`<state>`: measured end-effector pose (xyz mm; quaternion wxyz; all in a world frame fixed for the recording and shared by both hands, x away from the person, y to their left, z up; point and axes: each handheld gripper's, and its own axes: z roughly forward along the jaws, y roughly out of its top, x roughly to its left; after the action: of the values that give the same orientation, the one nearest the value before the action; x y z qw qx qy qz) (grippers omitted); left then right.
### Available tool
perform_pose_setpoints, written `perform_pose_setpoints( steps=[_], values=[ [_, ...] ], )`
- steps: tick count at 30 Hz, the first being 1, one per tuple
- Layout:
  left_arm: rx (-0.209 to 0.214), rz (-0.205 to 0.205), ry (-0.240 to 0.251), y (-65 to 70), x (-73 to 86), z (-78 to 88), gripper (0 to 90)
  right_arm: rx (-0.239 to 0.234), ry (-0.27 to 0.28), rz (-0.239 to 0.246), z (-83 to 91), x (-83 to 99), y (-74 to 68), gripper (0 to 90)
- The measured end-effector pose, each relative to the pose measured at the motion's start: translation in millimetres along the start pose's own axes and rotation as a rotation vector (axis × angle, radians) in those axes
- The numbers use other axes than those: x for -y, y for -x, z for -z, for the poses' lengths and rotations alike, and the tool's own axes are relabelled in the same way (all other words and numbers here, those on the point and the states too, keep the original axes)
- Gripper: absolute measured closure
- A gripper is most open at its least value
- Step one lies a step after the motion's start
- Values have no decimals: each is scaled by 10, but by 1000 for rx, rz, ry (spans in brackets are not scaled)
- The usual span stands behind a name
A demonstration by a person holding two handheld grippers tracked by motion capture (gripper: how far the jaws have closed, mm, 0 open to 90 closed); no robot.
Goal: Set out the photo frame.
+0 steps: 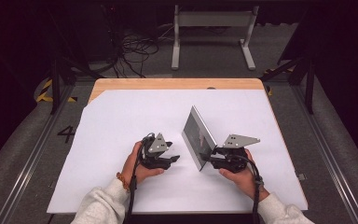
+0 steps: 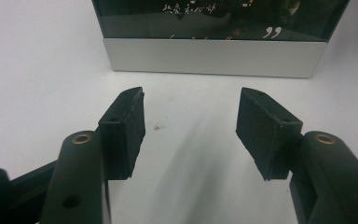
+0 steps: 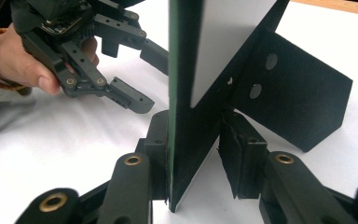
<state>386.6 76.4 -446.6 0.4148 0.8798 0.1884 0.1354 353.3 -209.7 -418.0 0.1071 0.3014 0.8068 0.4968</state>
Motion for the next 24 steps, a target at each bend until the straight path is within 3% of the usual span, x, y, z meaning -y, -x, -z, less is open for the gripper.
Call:
perform_pose_setpoints(
  steps=[4, 13, 24],
  values=[
    [4, 4, -7, 6, -9, -28, 391, -25, -7, 6, -7, -13, 41, 672],
    [11, 9, -2, 11, -14, -17, 362, -35, -22, 30, 18, -36, 99, 756],
    [-7, 29, -10, -50, -13, -40, 329, -46, -21, 20, 30, -39, 166, 792]
  ],
)
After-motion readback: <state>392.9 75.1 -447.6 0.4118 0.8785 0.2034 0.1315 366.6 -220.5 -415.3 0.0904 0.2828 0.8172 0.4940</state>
